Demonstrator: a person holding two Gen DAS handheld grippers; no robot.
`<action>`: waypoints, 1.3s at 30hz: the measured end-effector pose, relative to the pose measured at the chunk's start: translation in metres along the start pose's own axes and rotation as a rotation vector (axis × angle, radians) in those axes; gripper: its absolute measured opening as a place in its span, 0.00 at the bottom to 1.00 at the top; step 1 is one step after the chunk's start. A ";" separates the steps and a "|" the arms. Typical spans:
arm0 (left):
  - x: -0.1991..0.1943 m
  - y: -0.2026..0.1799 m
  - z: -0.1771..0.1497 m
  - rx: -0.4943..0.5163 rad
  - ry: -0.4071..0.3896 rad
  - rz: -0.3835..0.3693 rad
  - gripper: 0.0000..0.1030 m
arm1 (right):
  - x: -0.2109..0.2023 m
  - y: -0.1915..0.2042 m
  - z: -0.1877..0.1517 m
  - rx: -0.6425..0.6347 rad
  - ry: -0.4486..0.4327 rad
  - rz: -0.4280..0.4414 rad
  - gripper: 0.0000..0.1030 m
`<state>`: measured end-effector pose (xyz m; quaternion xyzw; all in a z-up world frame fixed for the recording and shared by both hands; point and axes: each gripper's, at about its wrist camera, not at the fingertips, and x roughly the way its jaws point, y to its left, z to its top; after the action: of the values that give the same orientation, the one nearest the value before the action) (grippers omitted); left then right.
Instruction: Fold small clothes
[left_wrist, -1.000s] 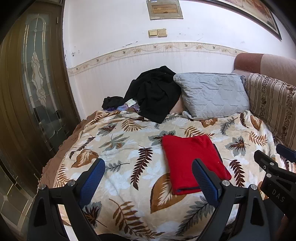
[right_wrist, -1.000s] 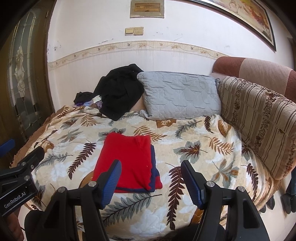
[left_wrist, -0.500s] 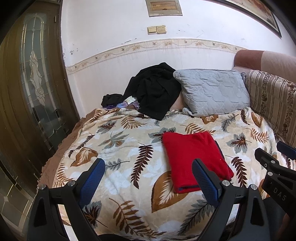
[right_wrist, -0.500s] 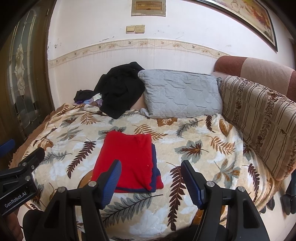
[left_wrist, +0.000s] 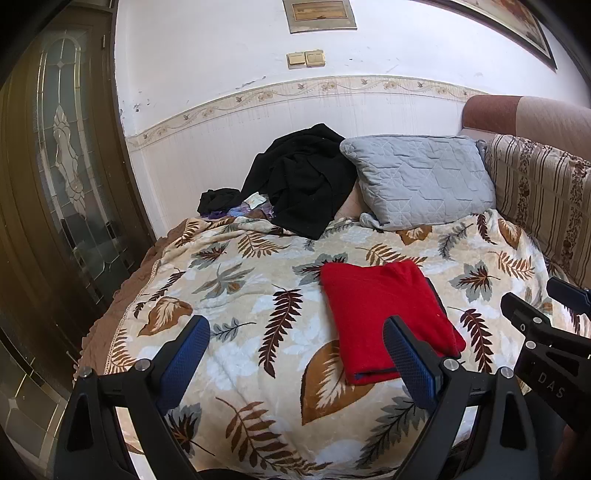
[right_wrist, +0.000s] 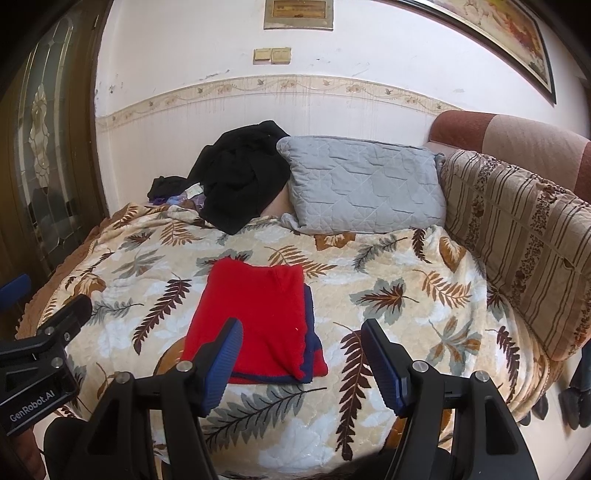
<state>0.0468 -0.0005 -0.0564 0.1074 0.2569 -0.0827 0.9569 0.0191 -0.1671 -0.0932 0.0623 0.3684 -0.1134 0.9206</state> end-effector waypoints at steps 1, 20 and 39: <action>0.001 0.000 0.000 0.000 0.000 -0.001 0.92 | 0.001 0.001 0.000 -0.002 0.001 0.000 0.69; -0.003 0.005 -0.005 -0.004 -0.009 -0.005 0.92 | -0.005 0.004 -0.003 -0.009 -0.009 -0.006 0.69; 0.013 0.022 -0.006 -0.044 -0.010 -0.004 0.92 | 0.010 0.026 0.006 -0.049 0.010 0.008 0.69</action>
<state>0.0600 0.0209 -0.0644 0.0855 0.2539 -0.0797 0.9601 0.0364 -0.1444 -0.0949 0.0416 0.3753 -0.1003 0.9205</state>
